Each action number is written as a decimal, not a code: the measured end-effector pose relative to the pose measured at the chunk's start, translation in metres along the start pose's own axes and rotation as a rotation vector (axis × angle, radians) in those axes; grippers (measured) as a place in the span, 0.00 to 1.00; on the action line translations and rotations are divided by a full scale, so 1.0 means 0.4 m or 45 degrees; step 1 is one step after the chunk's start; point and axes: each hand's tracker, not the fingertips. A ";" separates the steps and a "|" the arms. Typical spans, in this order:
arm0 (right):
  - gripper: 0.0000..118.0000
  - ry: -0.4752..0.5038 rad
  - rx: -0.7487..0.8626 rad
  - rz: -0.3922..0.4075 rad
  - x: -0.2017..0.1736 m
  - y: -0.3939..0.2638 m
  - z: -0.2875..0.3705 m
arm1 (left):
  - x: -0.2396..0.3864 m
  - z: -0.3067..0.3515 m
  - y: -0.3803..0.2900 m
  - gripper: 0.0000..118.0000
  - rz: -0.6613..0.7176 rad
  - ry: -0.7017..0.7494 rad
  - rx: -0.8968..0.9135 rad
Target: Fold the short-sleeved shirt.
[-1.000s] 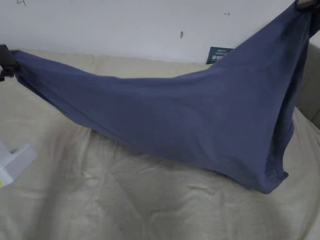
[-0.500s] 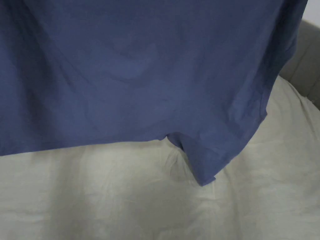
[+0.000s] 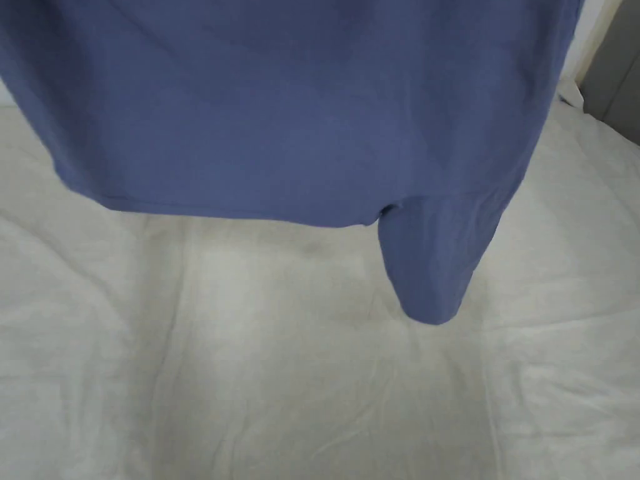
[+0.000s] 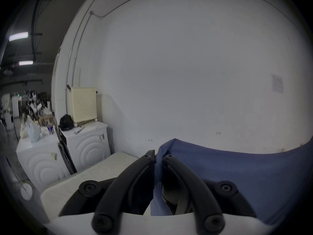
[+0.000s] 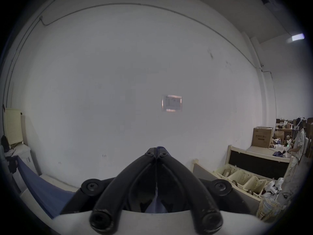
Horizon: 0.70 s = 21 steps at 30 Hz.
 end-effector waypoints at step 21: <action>0.00 0.111 -0.431 -0.086 0.213 -0.413 0.244 | -0.099 0.128 -0.488 0.06 -0.217 -0.195 -0.412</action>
